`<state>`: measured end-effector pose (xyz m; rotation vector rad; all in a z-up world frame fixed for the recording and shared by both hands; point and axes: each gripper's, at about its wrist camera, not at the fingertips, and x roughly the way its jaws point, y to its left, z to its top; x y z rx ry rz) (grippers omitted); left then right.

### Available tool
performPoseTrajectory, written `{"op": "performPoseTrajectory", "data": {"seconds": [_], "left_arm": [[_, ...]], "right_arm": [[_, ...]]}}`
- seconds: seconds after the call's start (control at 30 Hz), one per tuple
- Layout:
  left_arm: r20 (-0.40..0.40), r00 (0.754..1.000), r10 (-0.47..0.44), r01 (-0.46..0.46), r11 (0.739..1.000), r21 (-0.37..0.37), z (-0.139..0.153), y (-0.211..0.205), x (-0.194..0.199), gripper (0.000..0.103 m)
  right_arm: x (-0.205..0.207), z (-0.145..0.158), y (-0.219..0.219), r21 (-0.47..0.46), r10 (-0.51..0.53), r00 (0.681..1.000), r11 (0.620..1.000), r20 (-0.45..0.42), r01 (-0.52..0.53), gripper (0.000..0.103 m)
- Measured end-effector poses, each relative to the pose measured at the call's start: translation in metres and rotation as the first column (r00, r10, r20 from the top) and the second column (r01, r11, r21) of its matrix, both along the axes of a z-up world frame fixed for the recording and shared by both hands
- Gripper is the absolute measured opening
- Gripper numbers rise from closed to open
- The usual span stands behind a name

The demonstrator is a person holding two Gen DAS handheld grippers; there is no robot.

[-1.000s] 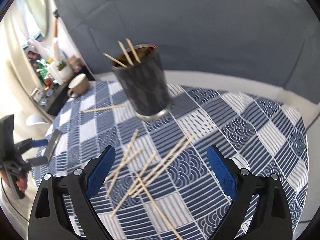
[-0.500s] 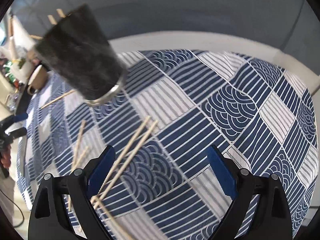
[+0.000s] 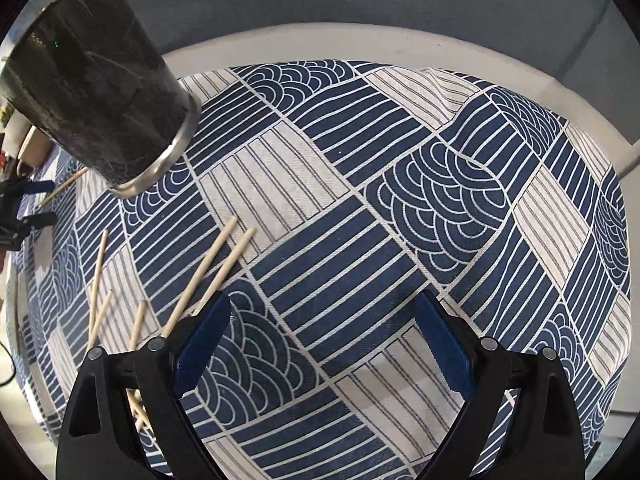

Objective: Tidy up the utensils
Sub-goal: 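Close the left tool on a wooden stick while the right tool closes empty, then lift the left tool's stick and carry it above the black cup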

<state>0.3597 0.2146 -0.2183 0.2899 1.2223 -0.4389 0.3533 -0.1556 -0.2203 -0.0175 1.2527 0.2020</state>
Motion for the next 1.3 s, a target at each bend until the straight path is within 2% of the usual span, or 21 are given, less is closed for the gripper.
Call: {"op": "performPoseTrajectory", "data": {"seconds": [0.07, 0.1, 0.13, 0.17, 0.2, 0.23, 0.27, 0.3, 0.43, 0.6, 0.7, 0.77, 0.87, 1.0, 1.13, 1.3], "left_arm": [[0.009, 1.000, -0.008, 0.008, 1.000, 0.017, 0.002, -0.001, 0.001, 0.062], [0.008, 1.000, -0.012, 0.012, 1.000, 0.019, 0.004, -0.002, 0.000, 0.057], [0.006, 1.000, -0.019, 0.019, 1.000, 0.019, 0.006, -0.003, -0.001, 0.043], [0.003, 1.000, -0.028, 0.028, 0.999, 0.019, 0.007, -0.005, -0.003, 0.032], [0.003, 0.999, -0.039, 0.039, 0.999, 0.020, 0.008, -0.007, -0.006, 0.026], [-0.003, 0.999, -0.050, 0.050, 0.999, 0.018, 0.009, -0.010, -0.009, 0.013], [-0.012, 0.999, -0.052, 0.052, 0.999, 0.016, 0.009, -0.013, -0.012, 0.006], [-0.015, 0.999, -0.046, 0.046, 0.999, 0.022, 0.010, -0.015, -0.014, 0.005], [-0.053, 0.999, 0.004, -0.005, 1.000, -0.019, 0.011, -0.016, -0.023, 0.005], [-0.089, 0.992, 0.086, -0.096, 0.988, -0.119, 0.014, -0.009, -0.060, 0.005], [-0.082, 0.984, 0.158, -0.173, 0.961, -0.216, 0.028, -0.001, -0.083, 0.005], [-0.068, 0.974, 0.215, -0.225, 0.932, -0.282, 0.043, 0.005, -0.100, 0.005], [-0.022, 0.961, 0.277, -0.263, 0.882, -0.391, 0.074, 0.006, -0.121, 0.005], [0.077, 0.945, 0.319, -0.242, 0.836, -0.492, 0.124, -0.010, -0.131, 0.005], [0.194, 0.922, 0.336, -0.184, 0.819, -0.544, 0.176, -0.017, -0.133, 0.005], [0.351, 0.881, 0.318, -0.077, 0.828, -0.555, 0.224, -0.036, -0.130, 0.005]], "right_arm": [[0.004, -0.002, -0.001, -0.008, 0.002, 1.000, 1.000, 0.001, -0.002, 0.084], [0.004, -0.001, 0.000, -0.034, 0.006, 1.000, 0.999, 0.013, -0.006, 0.072], [0.006, 0.000, 0.001, -0.065, 0.015, 1.000, 0.998, 0.023, -0.014, 0.068], [0.006, 0.000, 0.003, -0.067, 0.029, 0.999, 0.997, 0.024, -0.027, 0.059], [0.007, 0.002, 0.003, -0.069, 0.040, 0.999, 0.997, 0.026, -0.038, 0.045], [0.007, 0.004, 0.004, -0.067, 0.048, 0.999, 0.997, 0.025, -0.046, 0.037], [0.008, 0.005, 0.005, -0.073, 0.058, 0.998, 0.996, 0.025, -0.056, 0.019], [0.009, 0.006, 0.006, -0.087, 0.067, 0.997, 0.994, 0.022, -0.065, 0.006], [0.005, 0.007, 0.004, -0.157, 0.070, 0.997, 0.985, 0.027, -0.065, 0.003], [-0.005, 0.016, -0.016, -0.122, 0.031, 0.998, 0.992, 0.053, -0.024, 0.003], [-0.012, 0.026, -0.026, -0.092, 0.028, 0.996, 0.996, 0.079, -0.020, 0.003], [-0.019, 0.035, -0.031, -0.072, 0.026, 0.995, 0.997, 0.101, -0.018, 0.003], [-0.025, 0.052, -0.032, -0.031, 0.027, 0.990, 0.999, 0.140, -0.022, 0.003], [-0.029, 0.085, -0.021, 0.024, 0.053, 0.975, 0.998, 0.215, -0.059, 0.003], [-0.026, 0.132, -0.003, 0.088, 0.083, 0.944, 0.989, 0.319, -0.117, 0.003], [-0.016, 0.185, 0.019, 0.145, 0.113, 0.899, 0.971, 0.422, -0.190, 0.003]]}}
